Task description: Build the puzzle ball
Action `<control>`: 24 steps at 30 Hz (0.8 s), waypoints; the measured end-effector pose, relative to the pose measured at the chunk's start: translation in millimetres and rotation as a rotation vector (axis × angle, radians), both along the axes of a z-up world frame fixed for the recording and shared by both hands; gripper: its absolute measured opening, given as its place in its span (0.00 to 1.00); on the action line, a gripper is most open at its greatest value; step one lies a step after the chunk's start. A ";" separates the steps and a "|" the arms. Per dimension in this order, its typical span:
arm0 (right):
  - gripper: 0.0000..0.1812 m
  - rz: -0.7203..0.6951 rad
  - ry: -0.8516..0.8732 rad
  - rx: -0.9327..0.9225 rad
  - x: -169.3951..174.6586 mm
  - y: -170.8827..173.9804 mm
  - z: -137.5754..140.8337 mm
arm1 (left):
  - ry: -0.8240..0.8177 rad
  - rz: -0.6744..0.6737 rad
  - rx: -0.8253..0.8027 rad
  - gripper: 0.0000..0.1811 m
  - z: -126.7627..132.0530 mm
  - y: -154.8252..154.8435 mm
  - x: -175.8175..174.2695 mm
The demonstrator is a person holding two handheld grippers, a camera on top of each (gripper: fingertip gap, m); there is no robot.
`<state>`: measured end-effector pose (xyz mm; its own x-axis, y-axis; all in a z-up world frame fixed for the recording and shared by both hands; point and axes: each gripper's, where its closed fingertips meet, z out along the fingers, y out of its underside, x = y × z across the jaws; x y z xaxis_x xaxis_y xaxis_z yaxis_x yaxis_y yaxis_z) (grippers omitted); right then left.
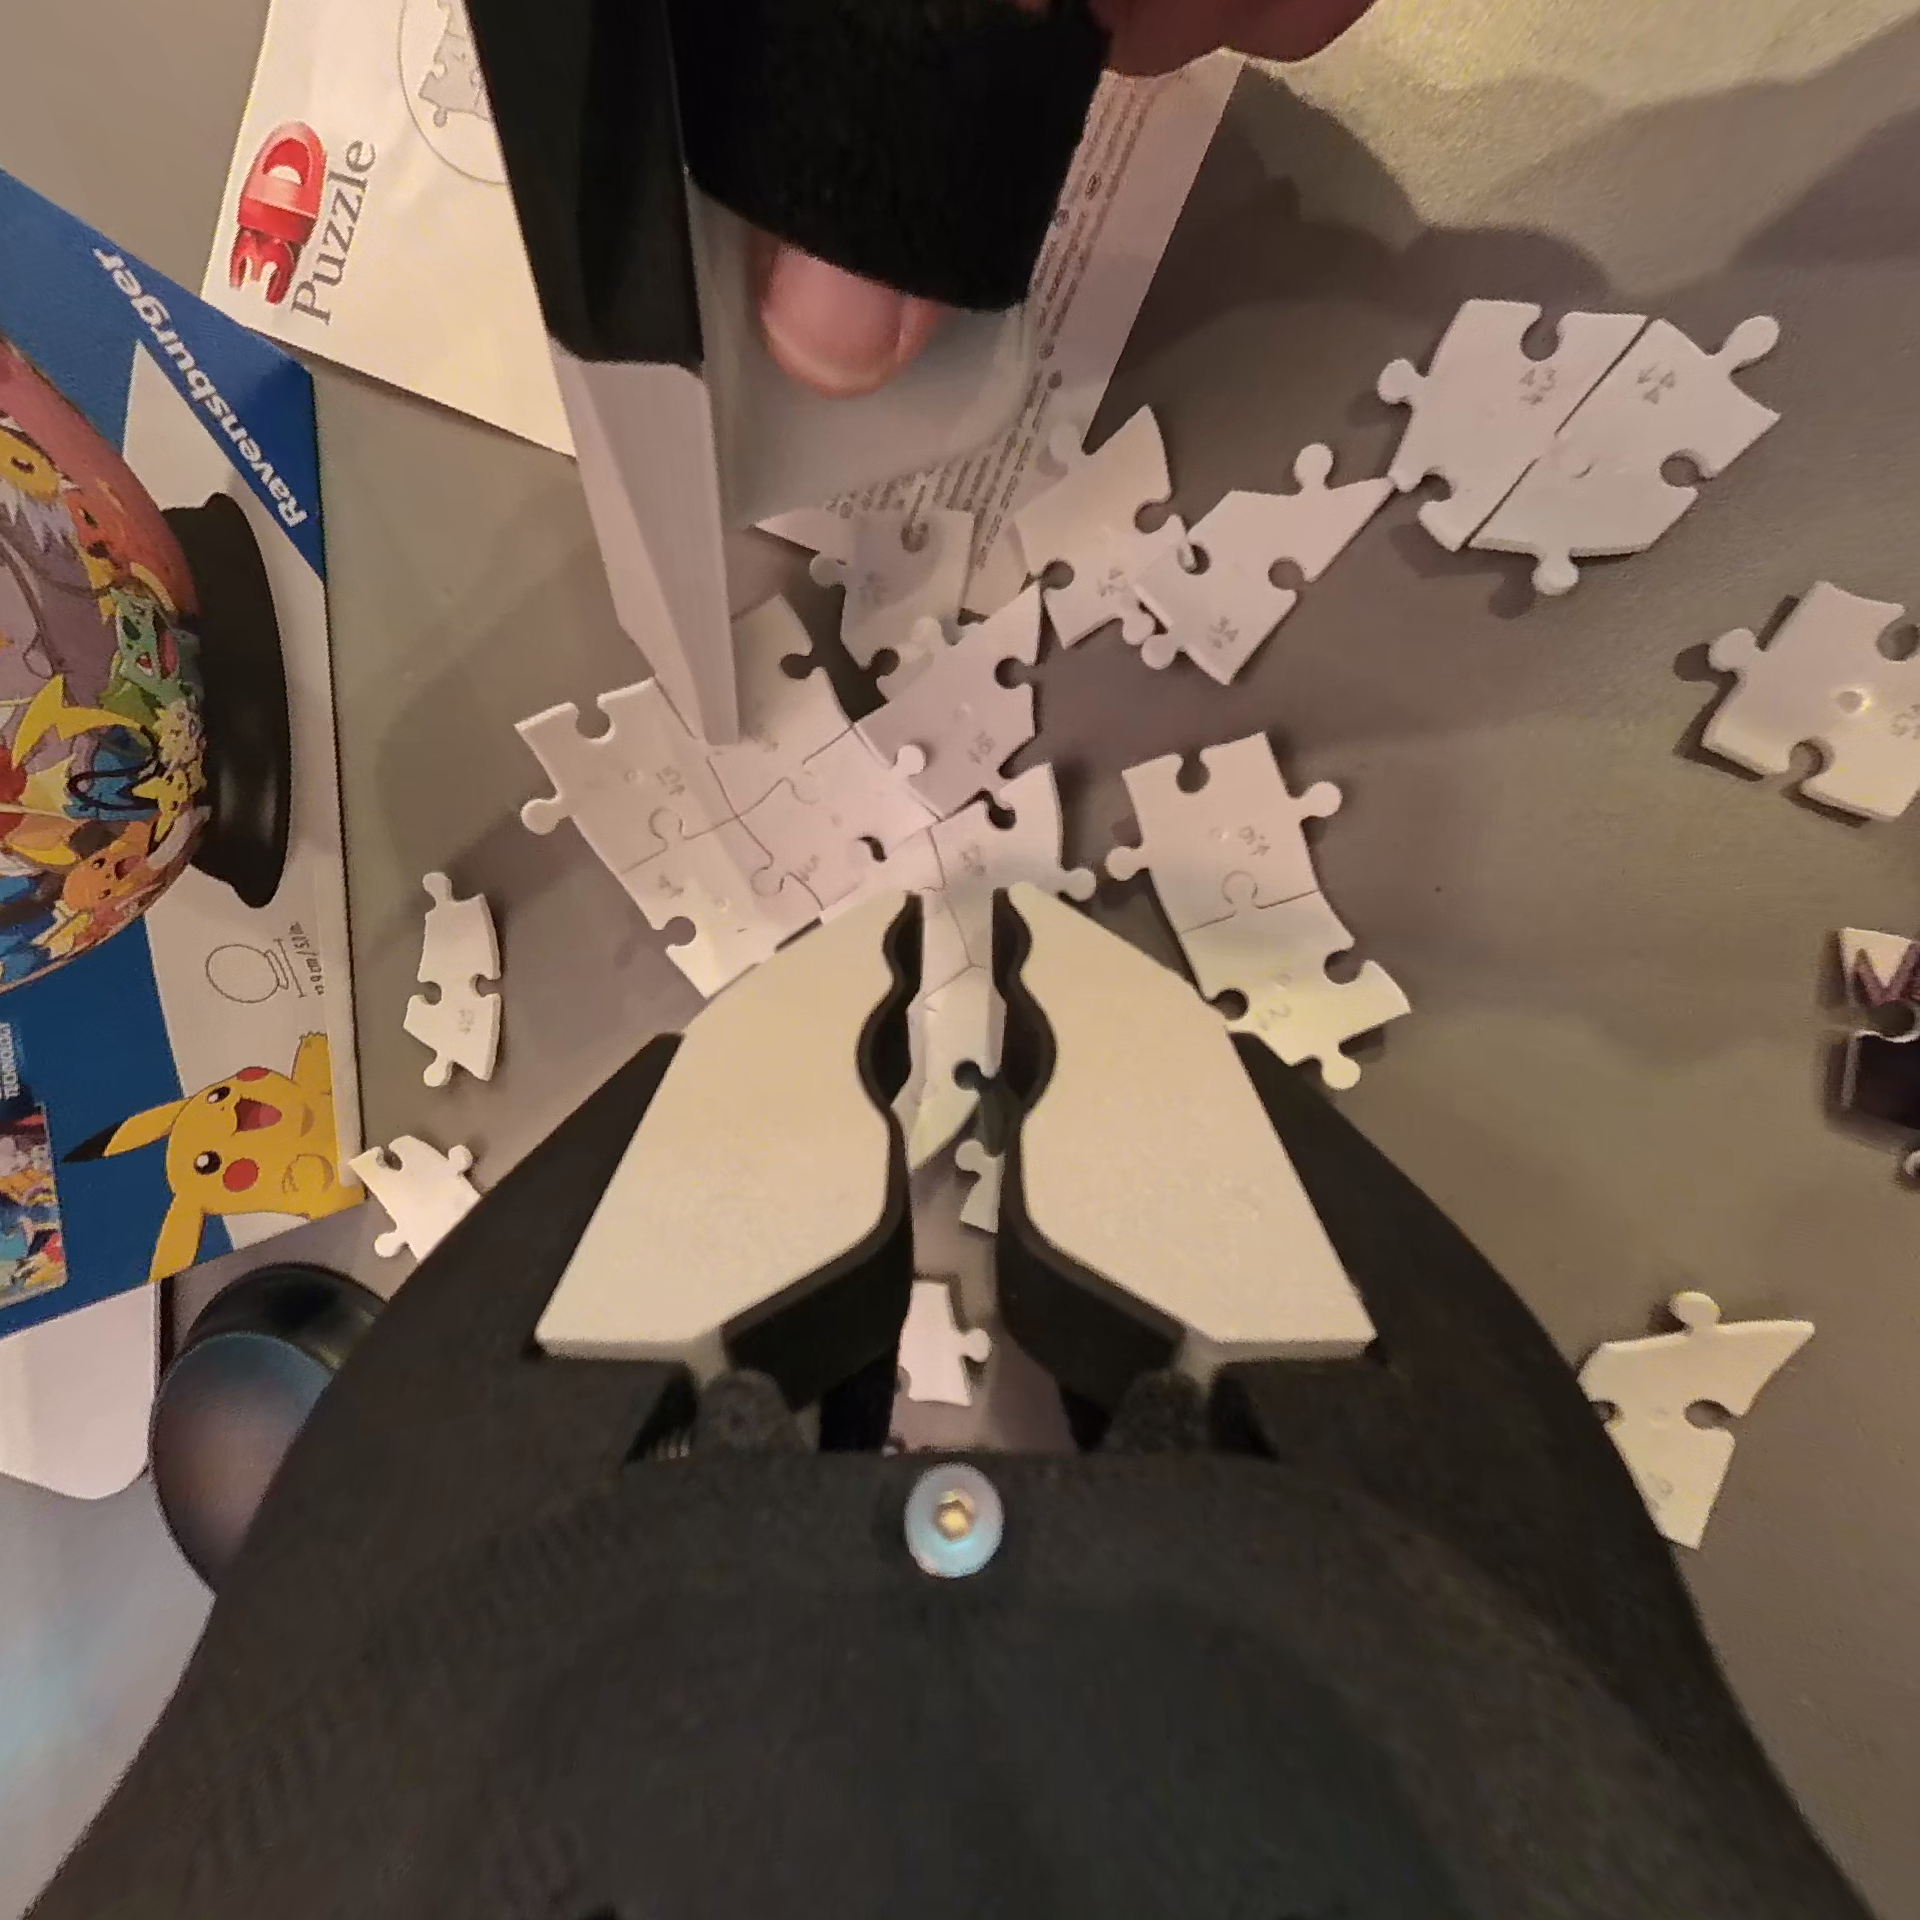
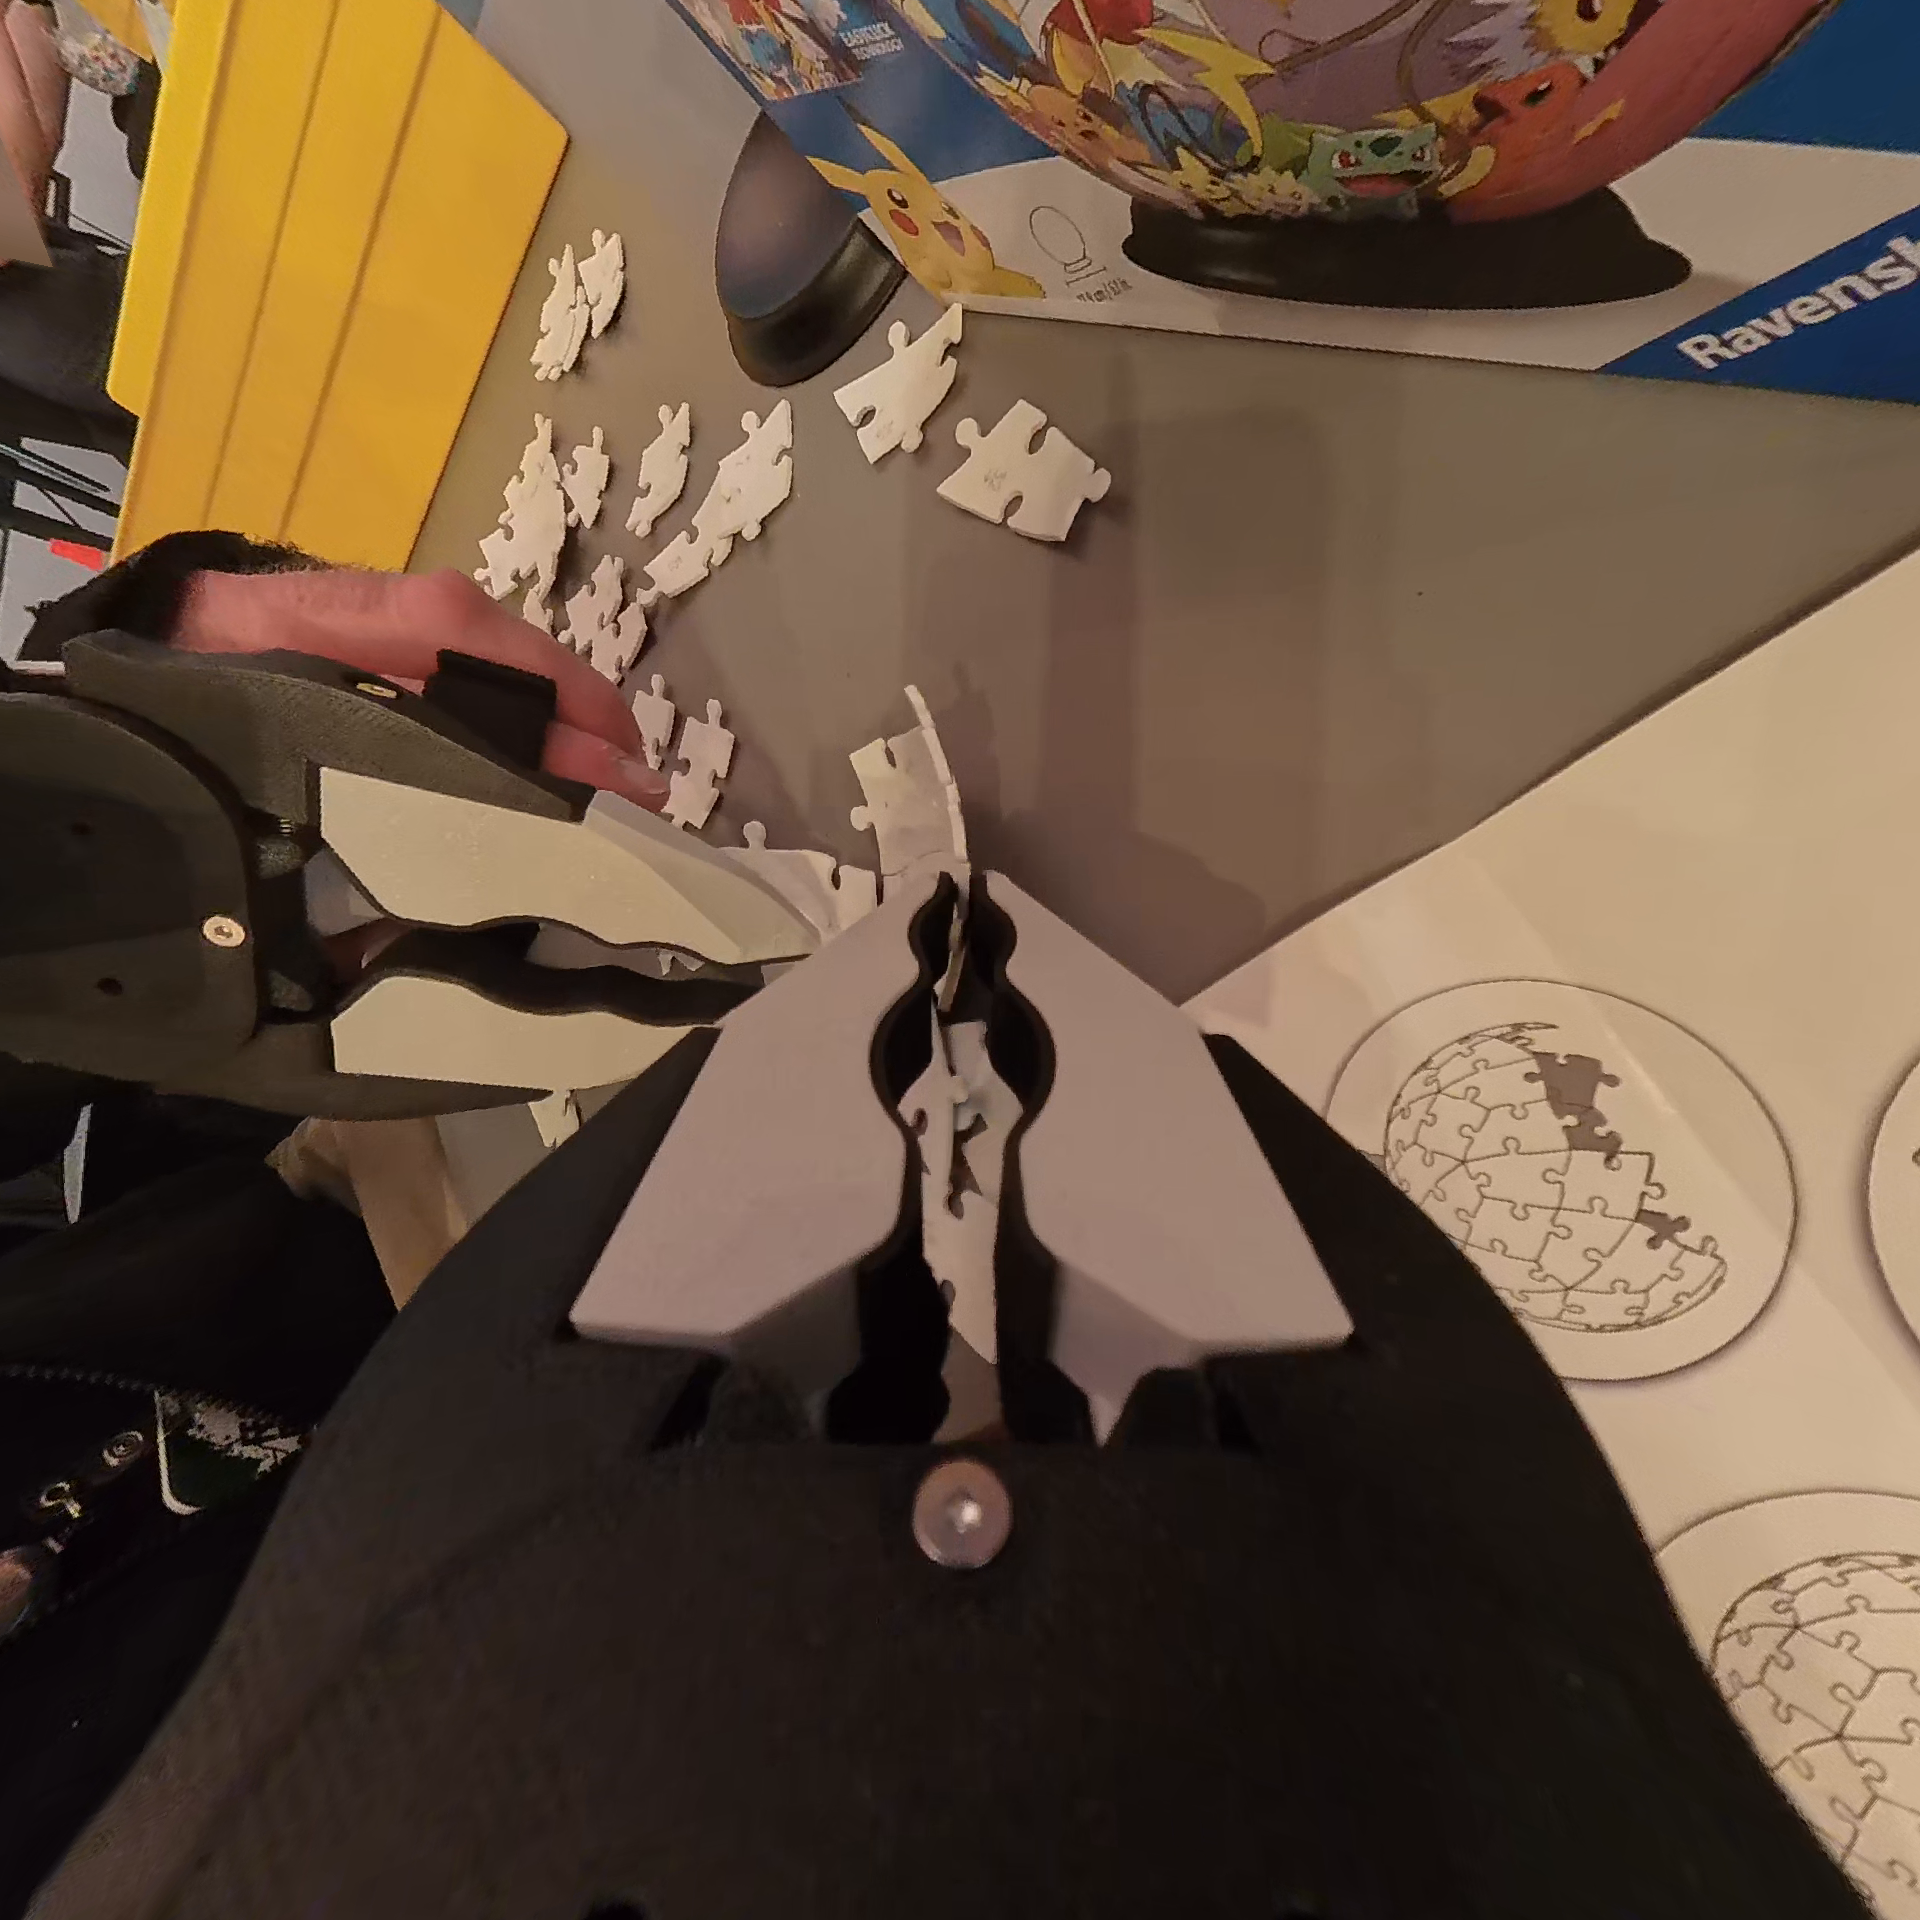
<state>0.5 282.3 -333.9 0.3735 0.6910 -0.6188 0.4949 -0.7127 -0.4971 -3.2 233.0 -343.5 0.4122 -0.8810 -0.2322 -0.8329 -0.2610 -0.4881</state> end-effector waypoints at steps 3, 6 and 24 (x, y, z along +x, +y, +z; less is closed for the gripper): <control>0.01 0.001 -0.002 0.001 0.0 -0.1 0.0 | 0.013 -0.007 -0.013 0.07 -2.6 0.9 -0.4; 0.01 -0.001 -0.002 0.002 -0.2 0.2 -0.2 | 0.010 -0.009 -0.030 0.07 -4.5 0.8 0.2; 0.01 0.003 -0.011 0.012 -2.6 -1.2 -1.5 | 0.010 -0.005 -0.051 0.07 -1.4 4.7 -0.4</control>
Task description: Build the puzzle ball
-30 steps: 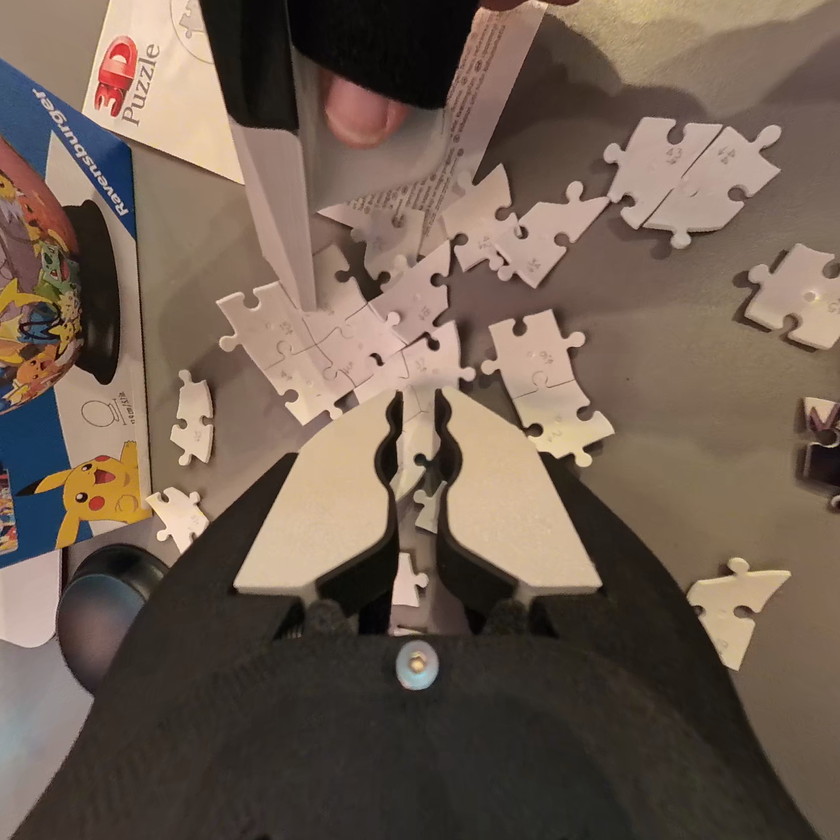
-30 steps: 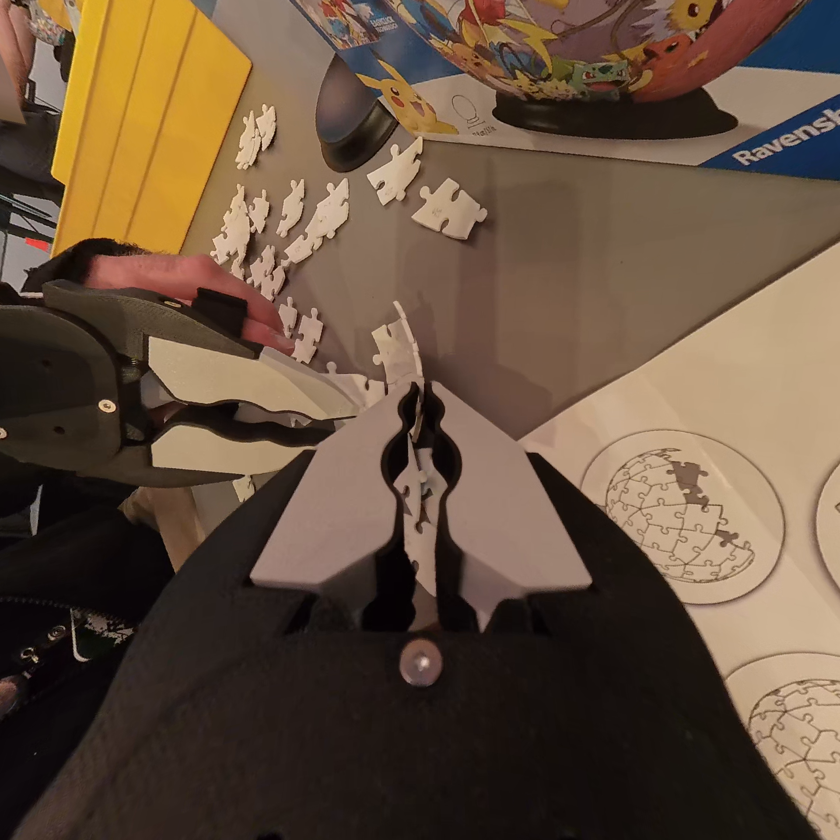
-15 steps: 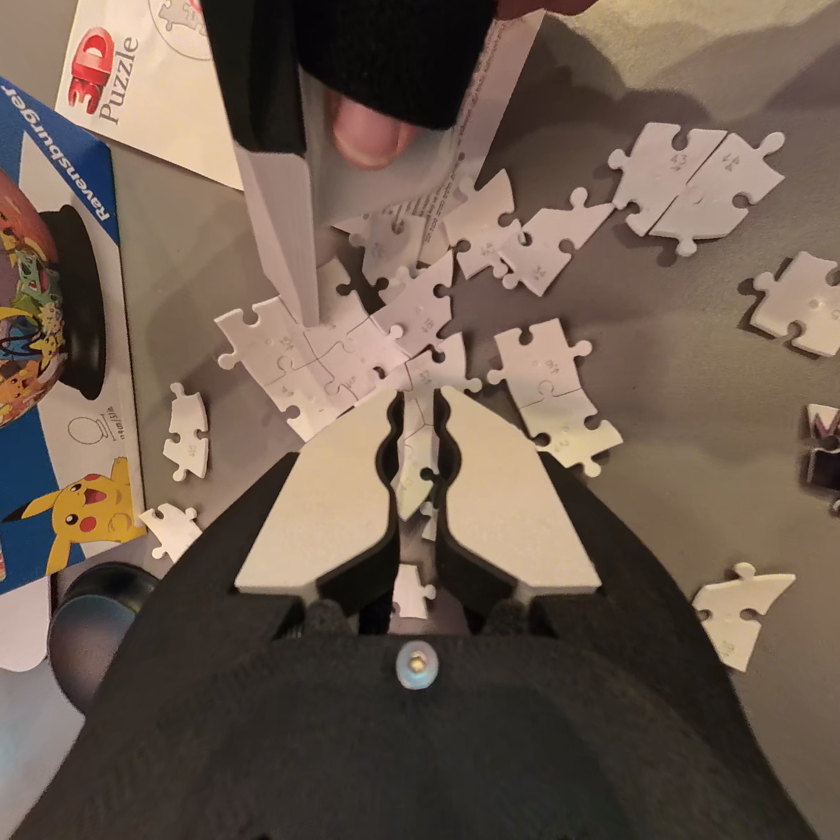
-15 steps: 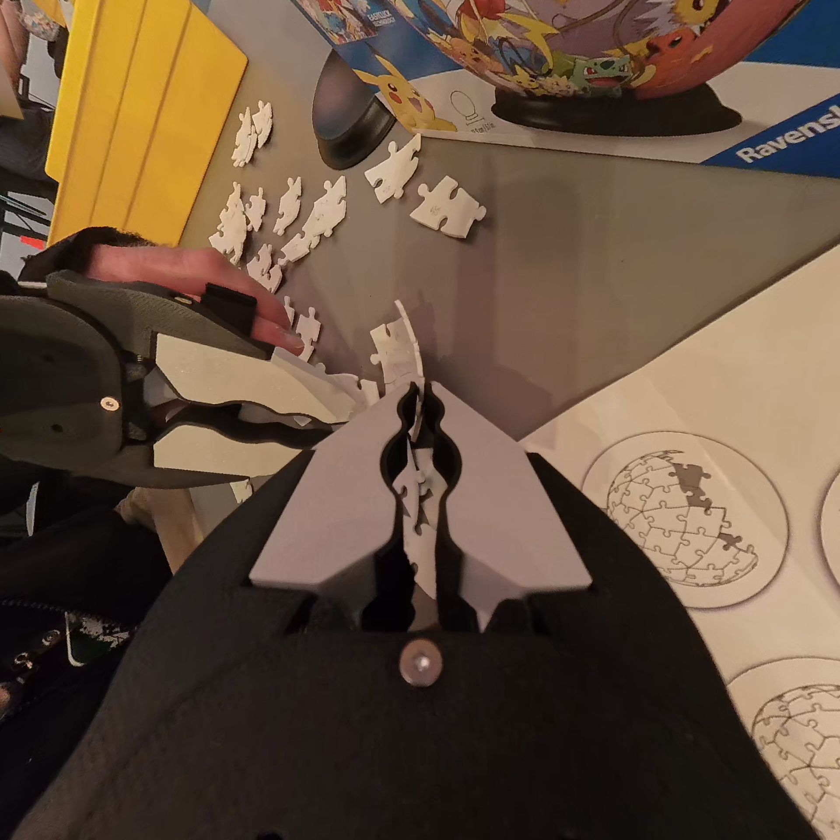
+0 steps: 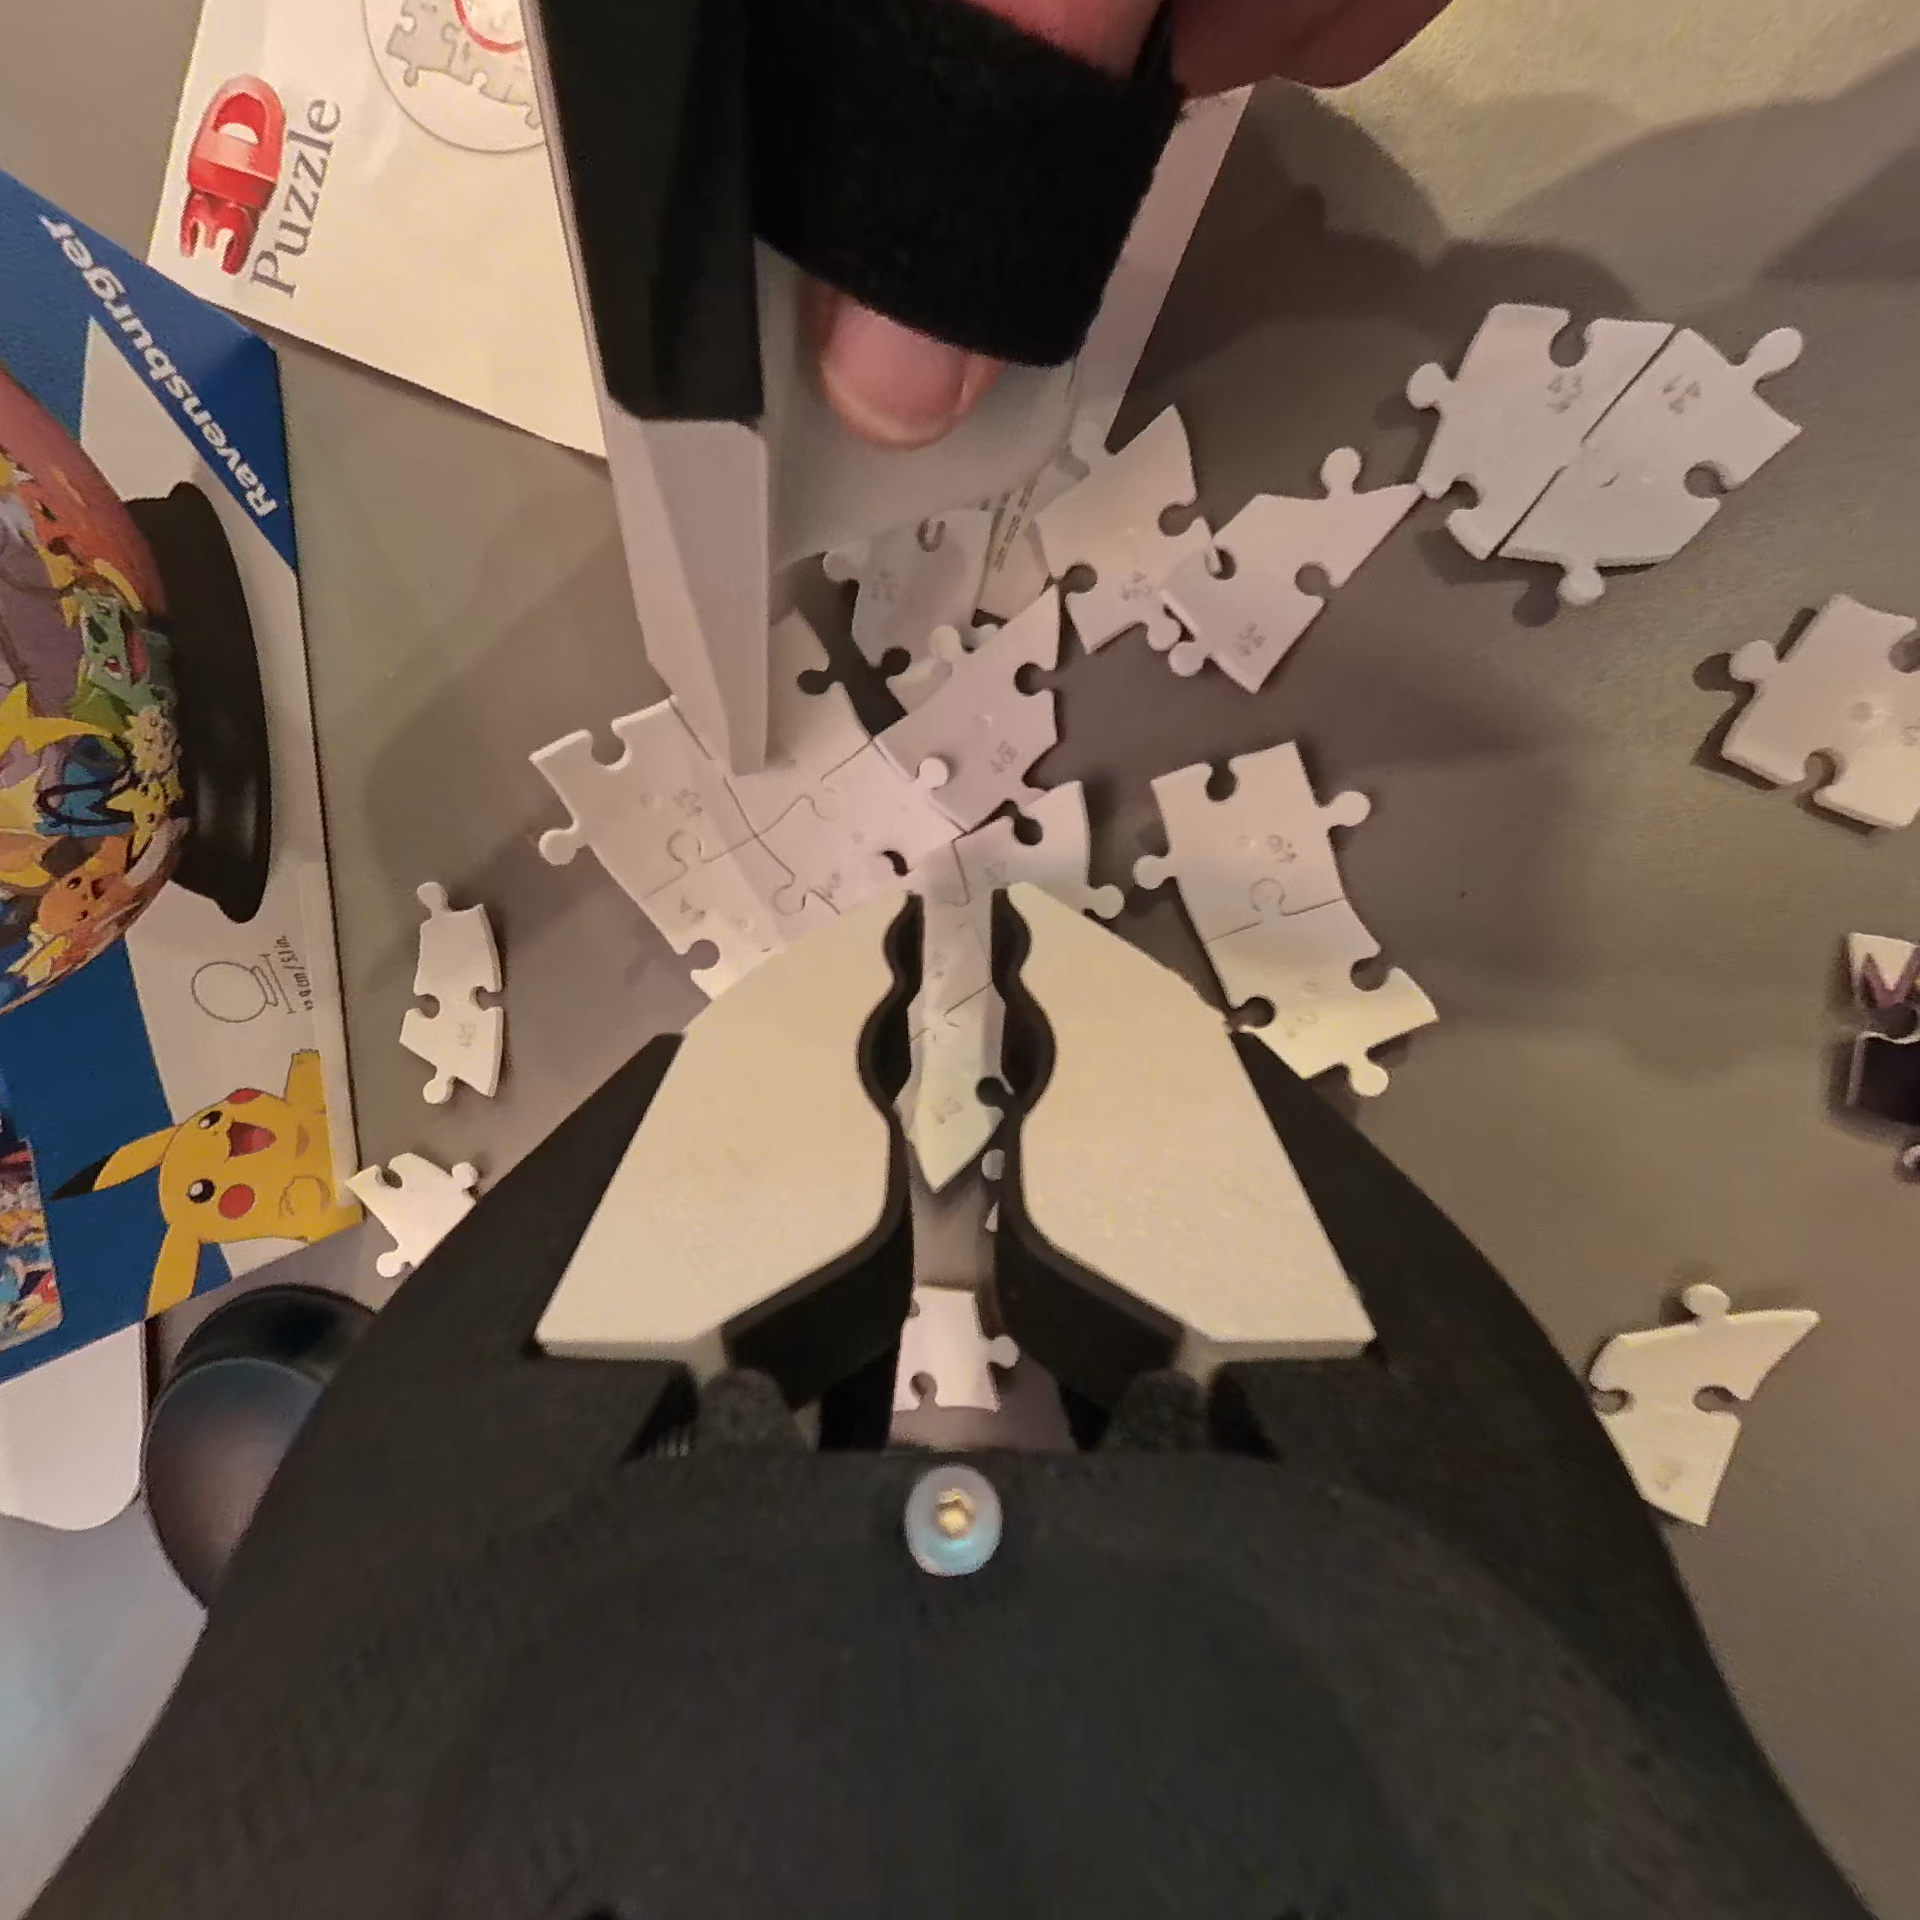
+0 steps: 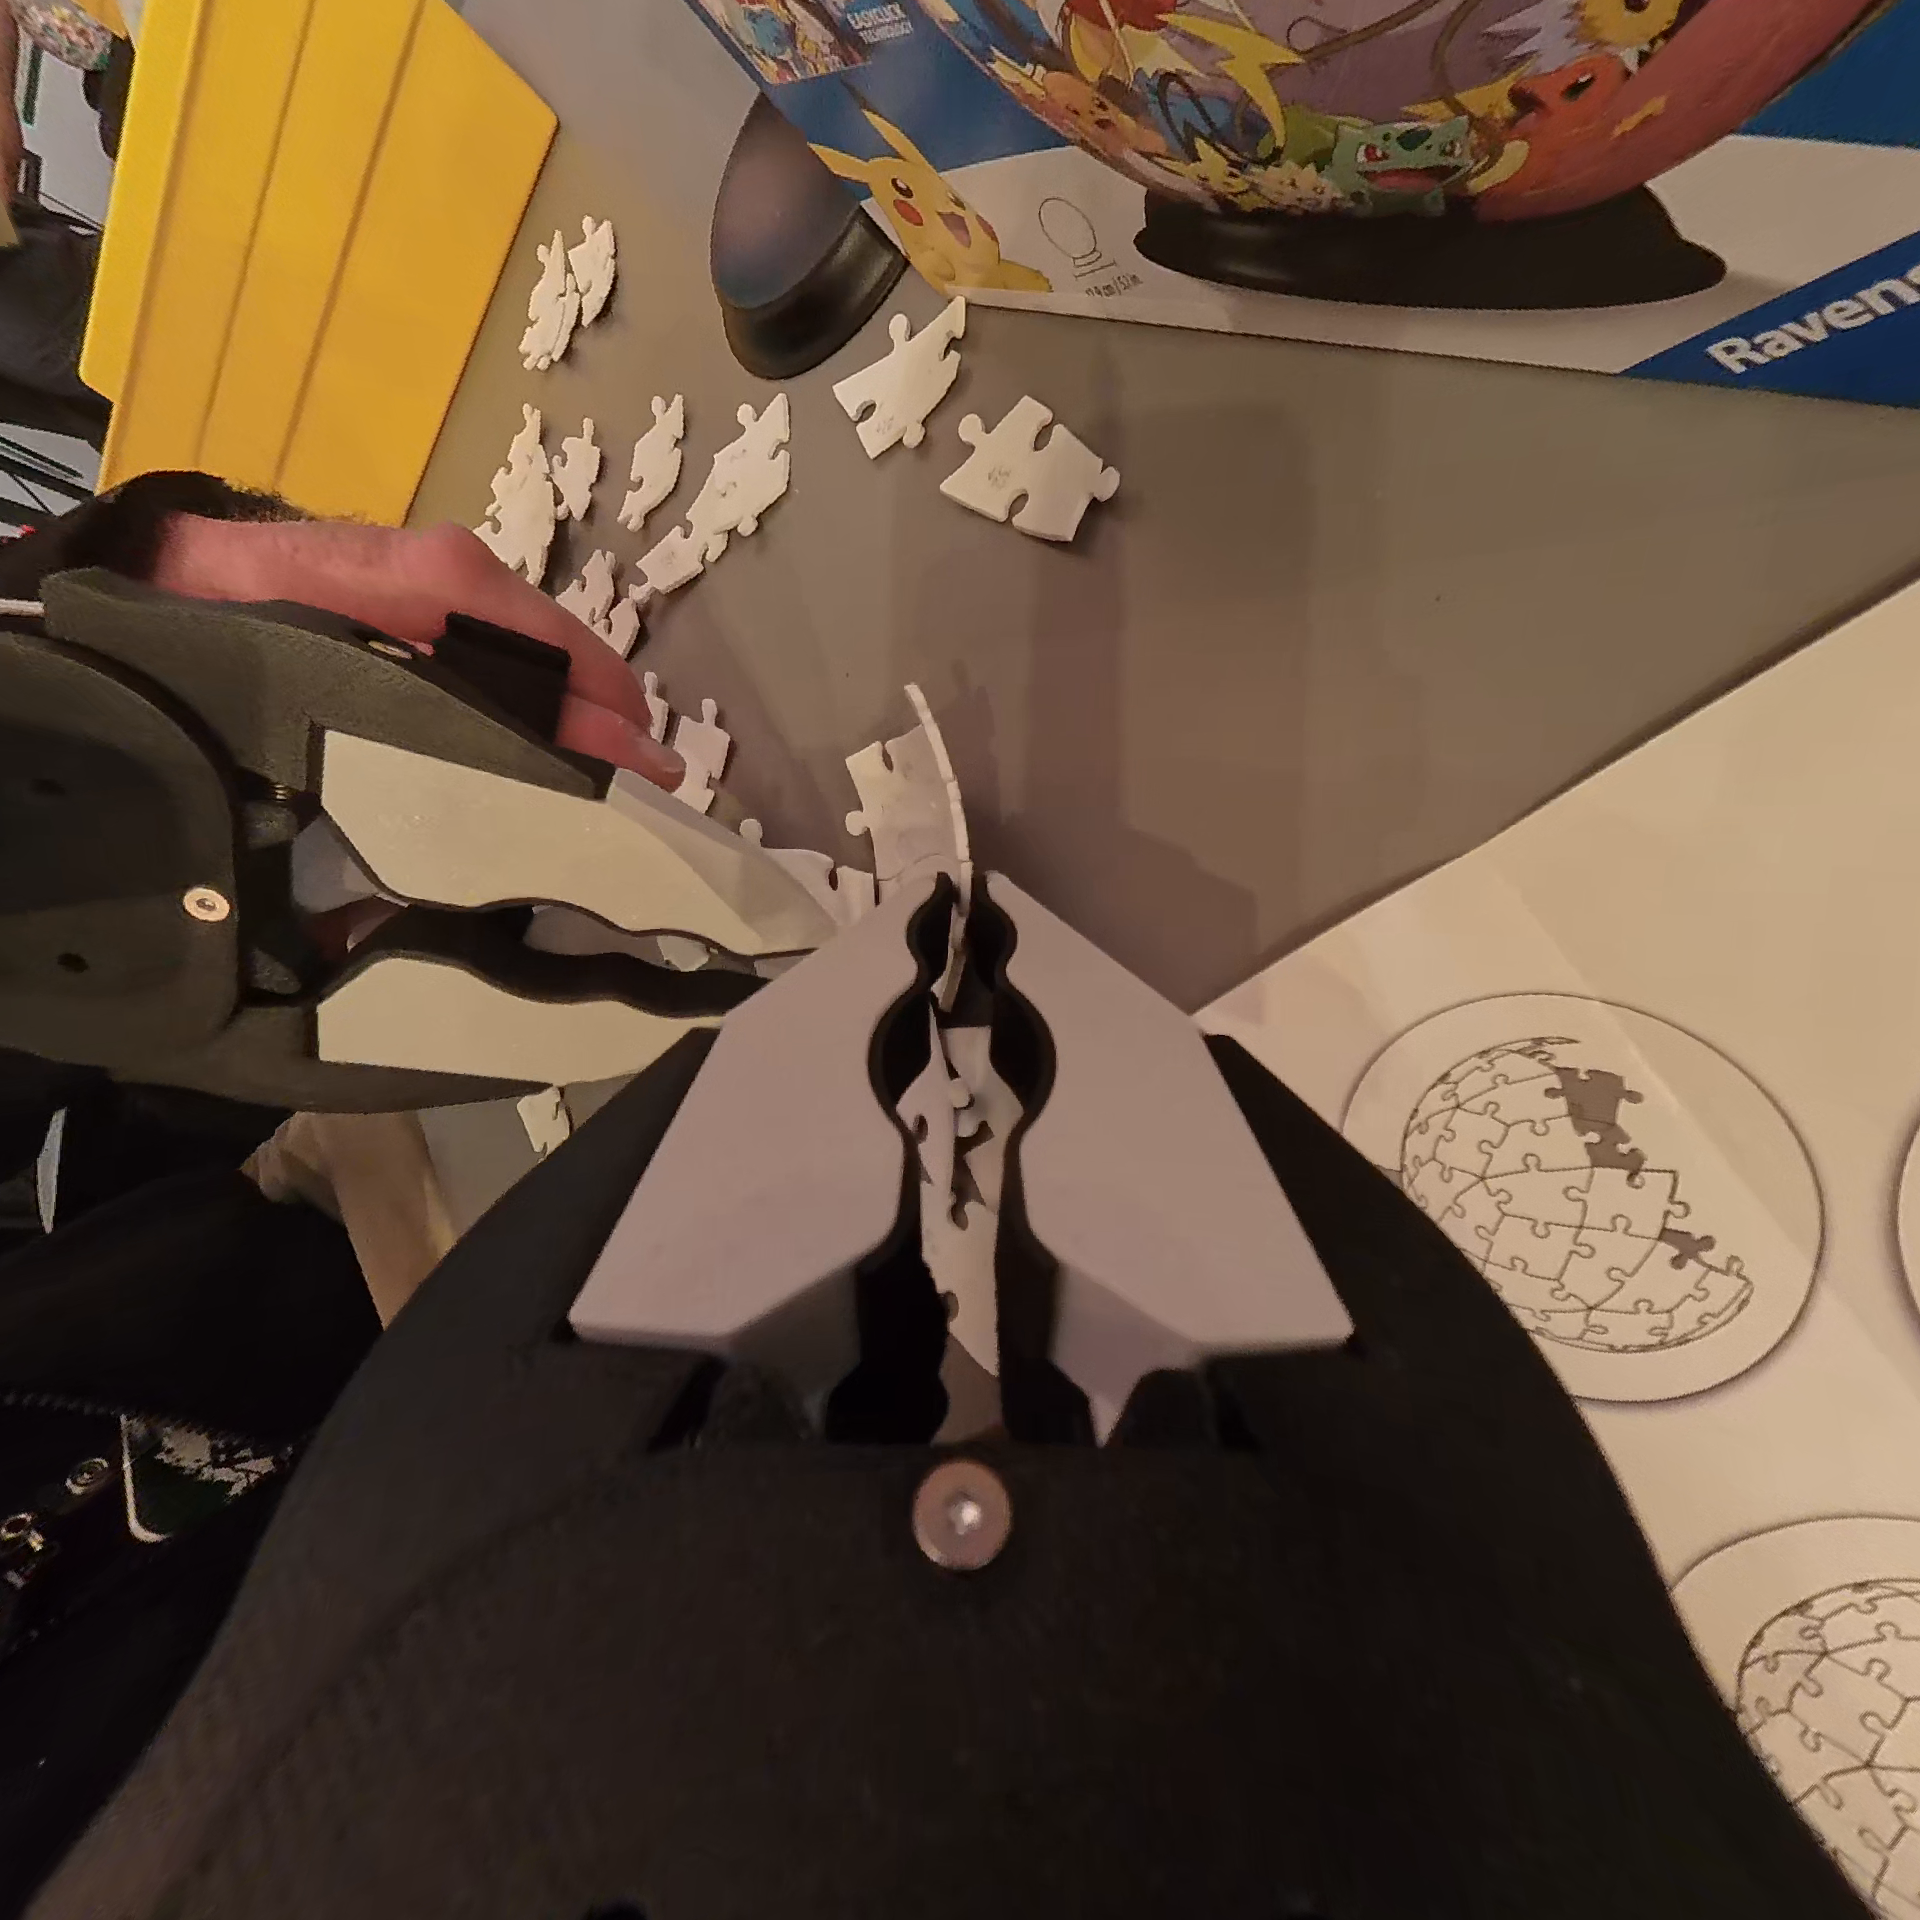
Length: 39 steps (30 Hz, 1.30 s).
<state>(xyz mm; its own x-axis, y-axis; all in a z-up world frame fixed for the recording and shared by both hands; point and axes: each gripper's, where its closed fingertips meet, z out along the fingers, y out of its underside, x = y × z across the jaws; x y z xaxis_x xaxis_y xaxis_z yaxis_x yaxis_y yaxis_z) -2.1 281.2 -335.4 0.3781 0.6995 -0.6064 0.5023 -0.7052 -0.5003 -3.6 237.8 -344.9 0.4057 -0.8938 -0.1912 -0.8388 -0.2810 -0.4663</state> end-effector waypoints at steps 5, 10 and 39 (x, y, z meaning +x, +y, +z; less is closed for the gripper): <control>0.01 -0.003 0.003 -0.006 -0.1 0.6 -1.3 | -0.010 0.011 -0.031 0.06 -3.8 0.2 0.5; 0.01 -0.002 0.004 -0.006 -0.5 0.3 -1.1 | -0.016 0.002 -0.055 0.06 -4.1 0.2 0.2; 0.01 -0.010 0.000 -0.007 -0.6 0.7 -1.1 | 0.021 -0.039 -0.039 0.03 -4.5 5.6 1.9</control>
